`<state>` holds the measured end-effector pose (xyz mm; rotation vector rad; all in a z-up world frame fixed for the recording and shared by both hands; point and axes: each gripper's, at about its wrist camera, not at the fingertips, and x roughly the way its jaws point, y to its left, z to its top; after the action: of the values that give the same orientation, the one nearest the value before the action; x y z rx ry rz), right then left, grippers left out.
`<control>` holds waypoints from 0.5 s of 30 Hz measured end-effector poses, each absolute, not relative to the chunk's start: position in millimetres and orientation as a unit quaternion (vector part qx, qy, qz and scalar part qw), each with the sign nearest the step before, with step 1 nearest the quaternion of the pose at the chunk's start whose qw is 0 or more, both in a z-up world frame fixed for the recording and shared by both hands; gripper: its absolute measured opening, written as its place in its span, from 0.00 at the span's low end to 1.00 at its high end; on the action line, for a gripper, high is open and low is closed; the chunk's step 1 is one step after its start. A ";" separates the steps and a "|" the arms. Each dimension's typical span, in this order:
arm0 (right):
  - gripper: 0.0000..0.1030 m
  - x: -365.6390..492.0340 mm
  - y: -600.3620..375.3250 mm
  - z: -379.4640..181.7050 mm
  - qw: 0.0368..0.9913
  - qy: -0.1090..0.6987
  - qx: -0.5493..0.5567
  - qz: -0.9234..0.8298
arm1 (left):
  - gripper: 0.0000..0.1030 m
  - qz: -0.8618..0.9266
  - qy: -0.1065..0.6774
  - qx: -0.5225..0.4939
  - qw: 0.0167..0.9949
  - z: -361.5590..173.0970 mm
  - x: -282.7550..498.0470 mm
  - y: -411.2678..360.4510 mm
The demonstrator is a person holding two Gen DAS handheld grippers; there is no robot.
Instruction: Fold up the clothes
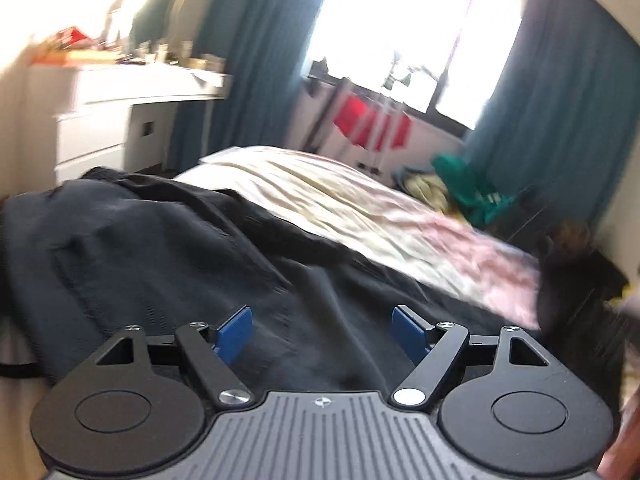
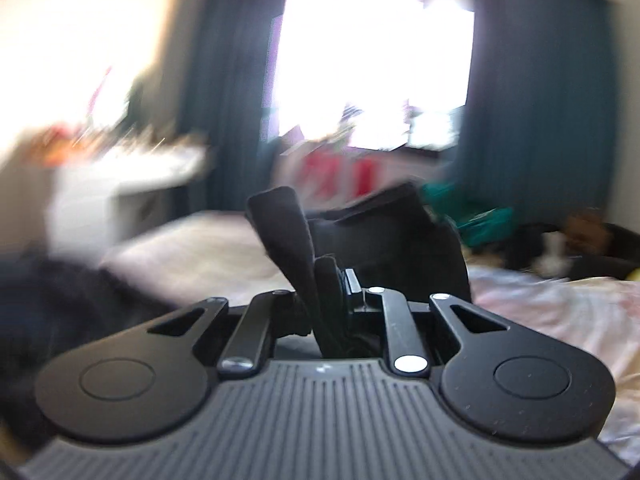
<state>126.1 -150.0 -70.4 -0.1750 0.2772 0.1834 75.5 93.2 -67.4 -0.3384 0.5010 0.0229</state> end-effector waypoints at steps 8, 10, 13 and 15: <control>0.18 114.7 -82.1 -134.9 0.959 0.203 -0.151 0.129 | 0.77 0.040 0.243 -0.230 0.941 -64.1 78.3 121.4; 0.18 117.4 -77.8 -112.0 0.965 0.188 -0.123 0.137 | 0.77 0.034 0.222 -0.239 0.945 -58.7 77.7 125.3; 0.18 128.4 -66.3 -112.1 0.959 0.215 -0.074 0.172 | 0.78 0.028 0.203 -0.228 0.952 -55.7 77.6 124.8; 0.18 129.4 -52.0 -130.4 0.950 0.239 -0.099 0.177 | 0.78 0.024 0.207 -0.222 0.953 -57.8 79.7 123.4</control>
<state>129.4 -52.0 -130.4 -0.2011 0.4858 0.3597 79.7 123.4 -57.8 -0.4516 0.4203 0.0490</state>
